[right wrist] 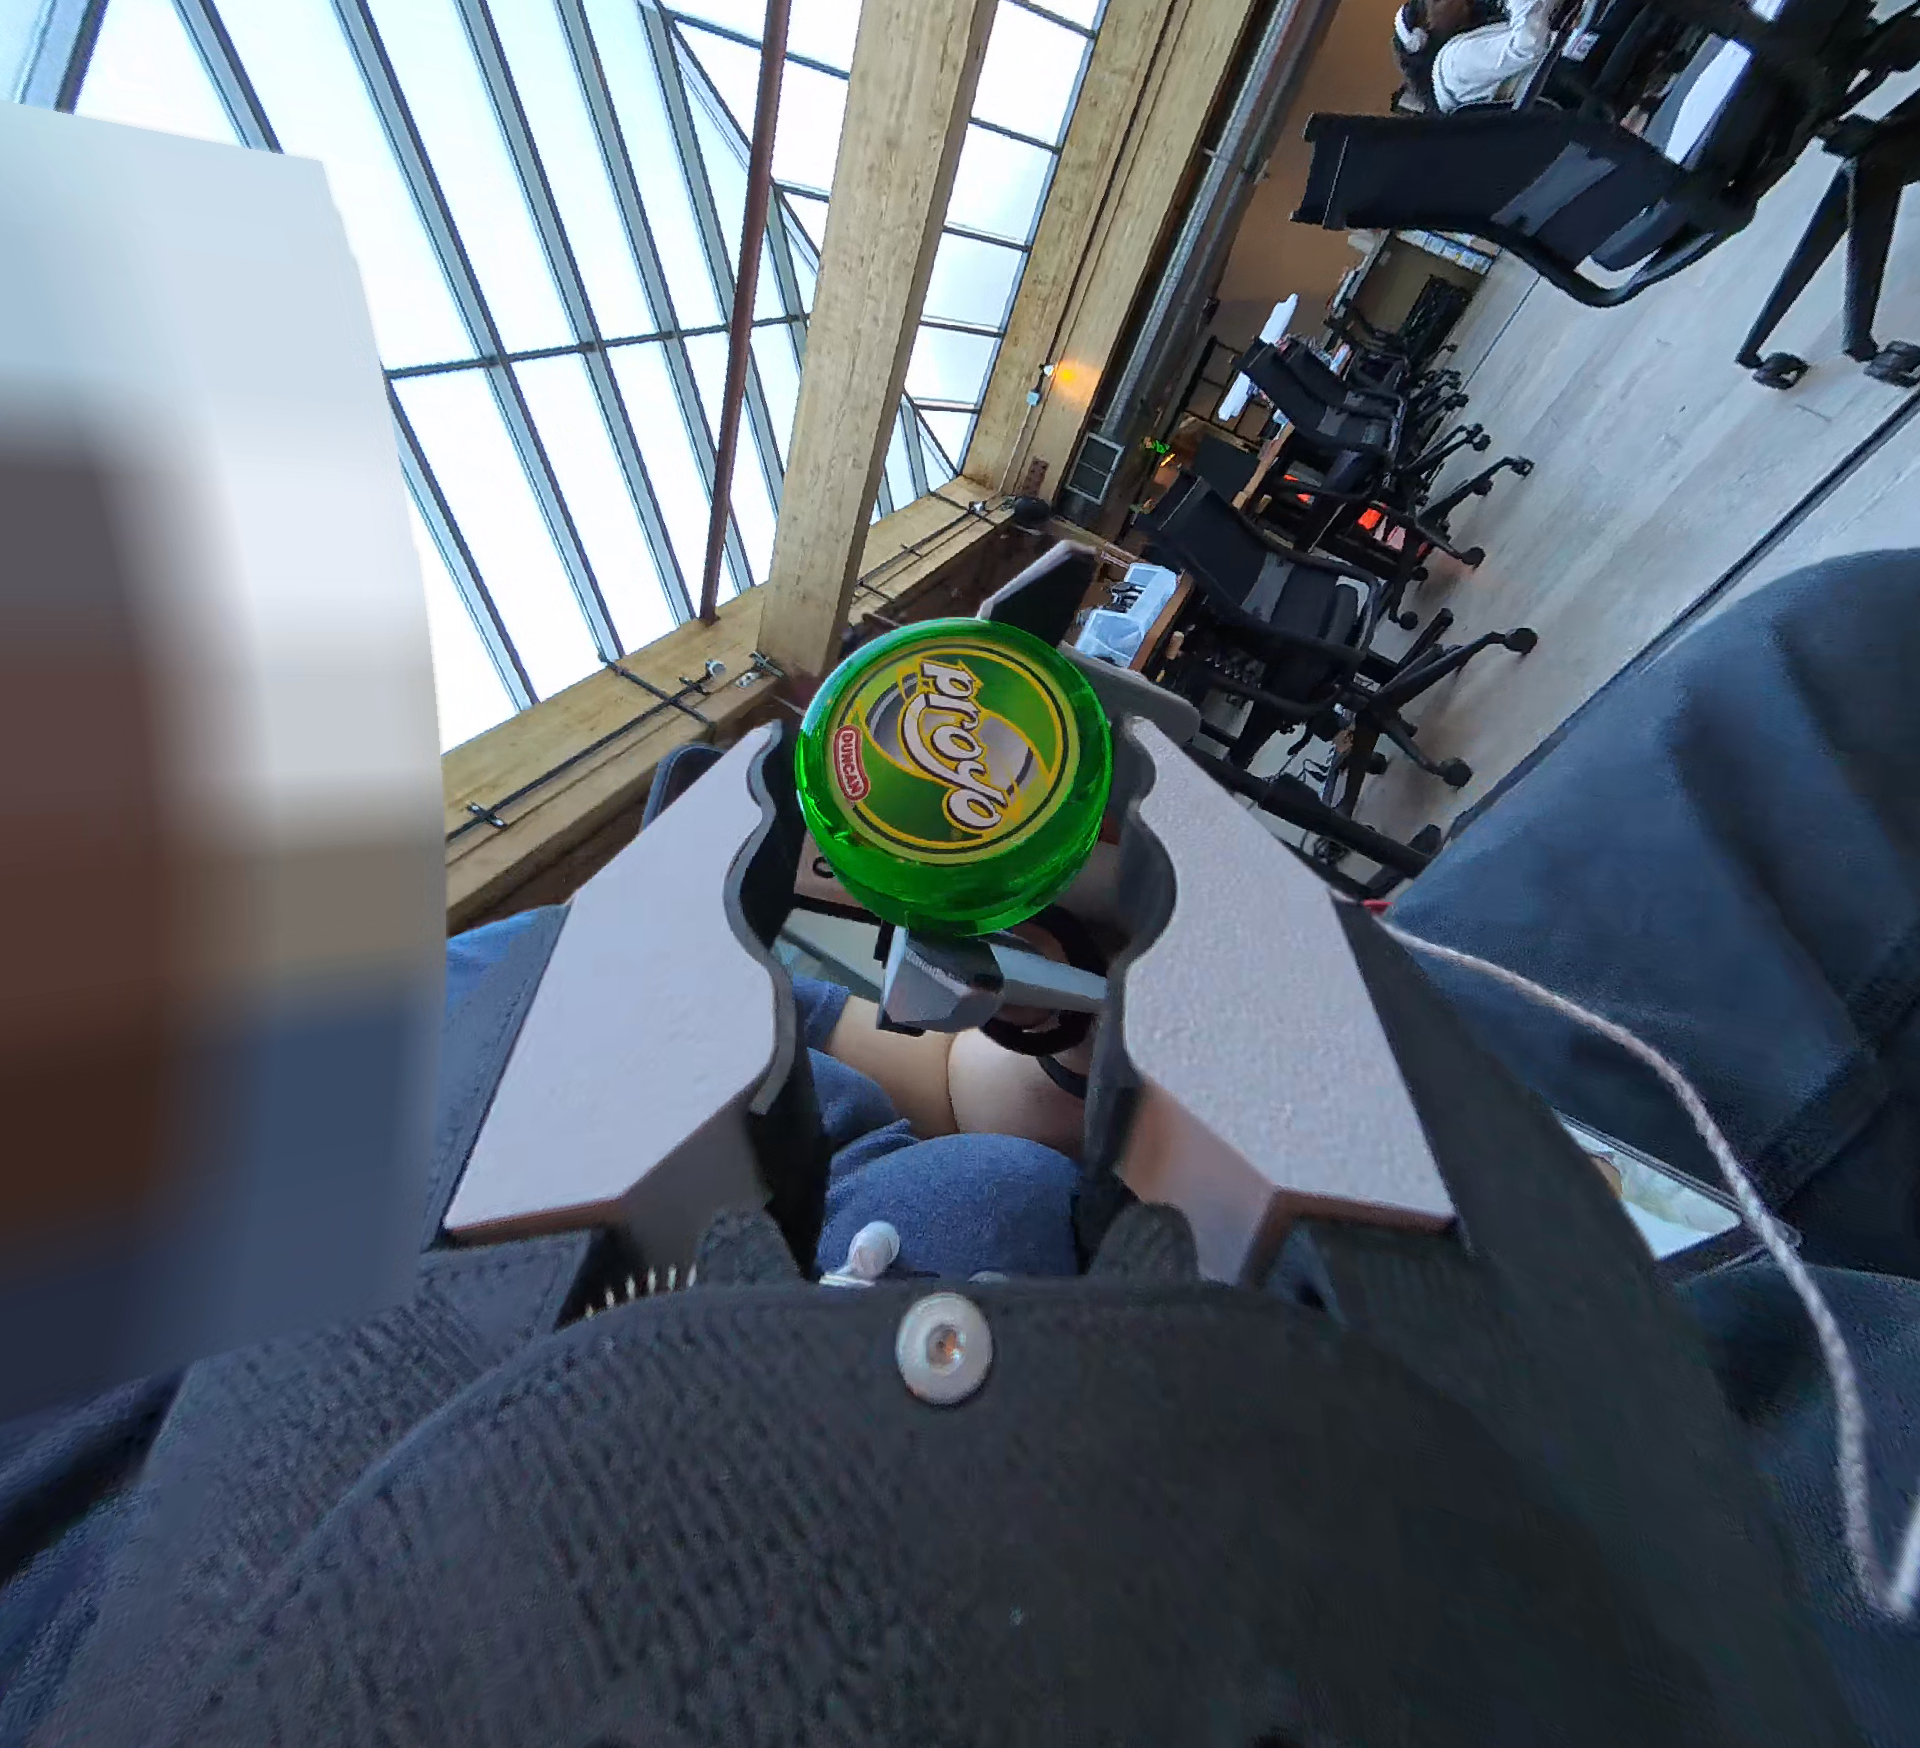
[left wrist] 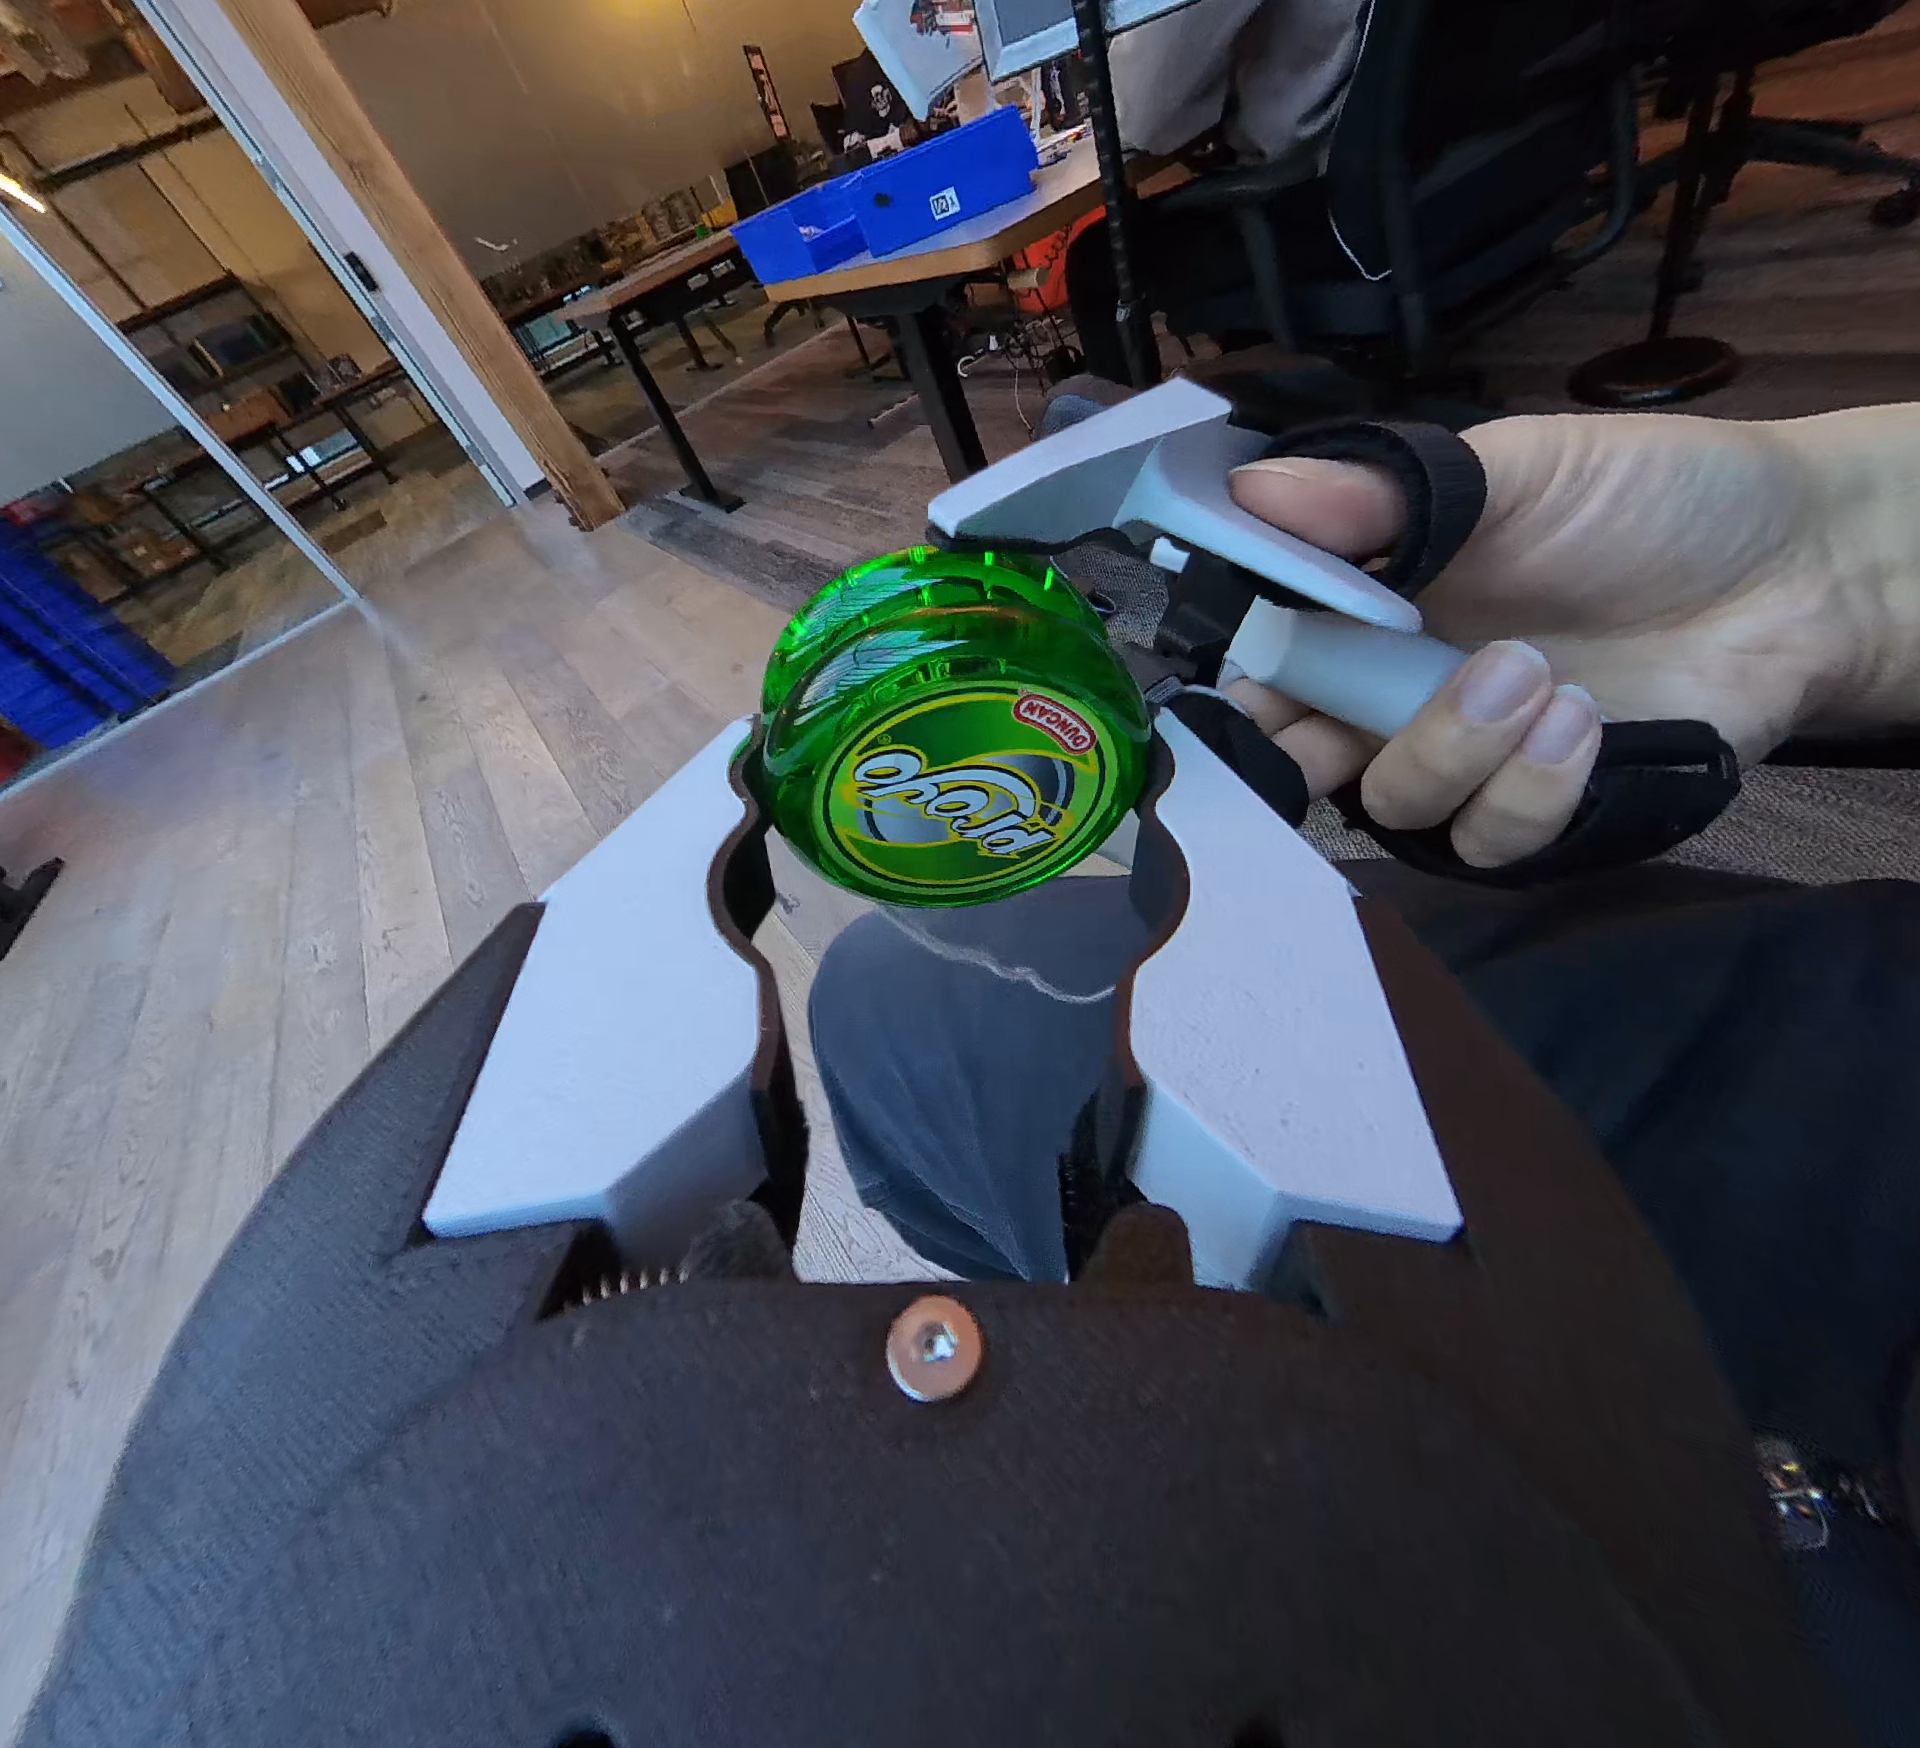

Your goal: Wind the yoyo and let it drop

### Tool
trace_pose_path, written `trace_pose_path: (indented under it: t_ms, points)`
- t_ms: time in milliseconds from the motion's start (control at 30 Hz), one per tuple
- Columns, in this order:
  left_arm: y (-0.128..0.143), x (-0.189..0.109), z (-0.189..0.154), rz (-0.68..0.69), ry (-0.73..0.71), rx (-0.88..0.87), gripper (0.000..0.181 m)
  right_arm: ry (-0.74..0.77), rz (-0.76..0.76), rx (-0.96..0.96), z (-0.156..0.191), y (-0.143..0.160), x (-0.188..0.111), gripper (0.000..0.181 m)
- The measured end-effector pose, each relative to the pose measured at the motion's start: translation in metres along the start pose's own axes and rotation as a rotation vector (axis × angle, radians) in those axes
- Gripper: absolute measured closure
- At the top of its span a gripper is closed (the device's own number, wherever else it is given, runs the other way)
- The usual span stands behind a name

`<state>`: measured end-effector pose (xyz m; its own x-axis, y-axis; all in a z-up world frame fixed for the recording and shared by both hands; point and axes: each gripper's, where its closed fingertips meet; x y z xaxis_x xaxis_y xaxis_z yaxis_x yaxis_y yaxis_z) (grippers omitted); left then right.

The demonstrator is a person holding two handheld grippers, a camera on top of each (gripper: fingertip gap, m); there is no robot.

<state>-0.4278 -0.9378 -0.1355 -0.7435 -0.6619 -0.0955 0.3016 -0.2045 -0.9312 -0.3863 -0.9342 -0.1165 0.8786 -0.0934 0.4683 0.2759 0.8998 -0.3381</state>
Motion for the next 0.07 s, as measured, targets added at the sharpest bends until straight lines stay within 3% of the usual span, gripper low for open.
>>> trace_pose_path:
  t_ms: [67]
  points:
    - [-0.0056, -0.0054, -0.0002, -0.025, -0.006, 0.027, 0.113, -0.002, 0.035, -0.048, 0.0060, 0.0038, 0.0045, 0.122]
Point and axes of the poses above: each gripper's, where its closed fingertips meet, x out along the fingers, y out of its underside, z = x × y across the jaws, and after that the axes turned 5 degrees about -y, right-handed
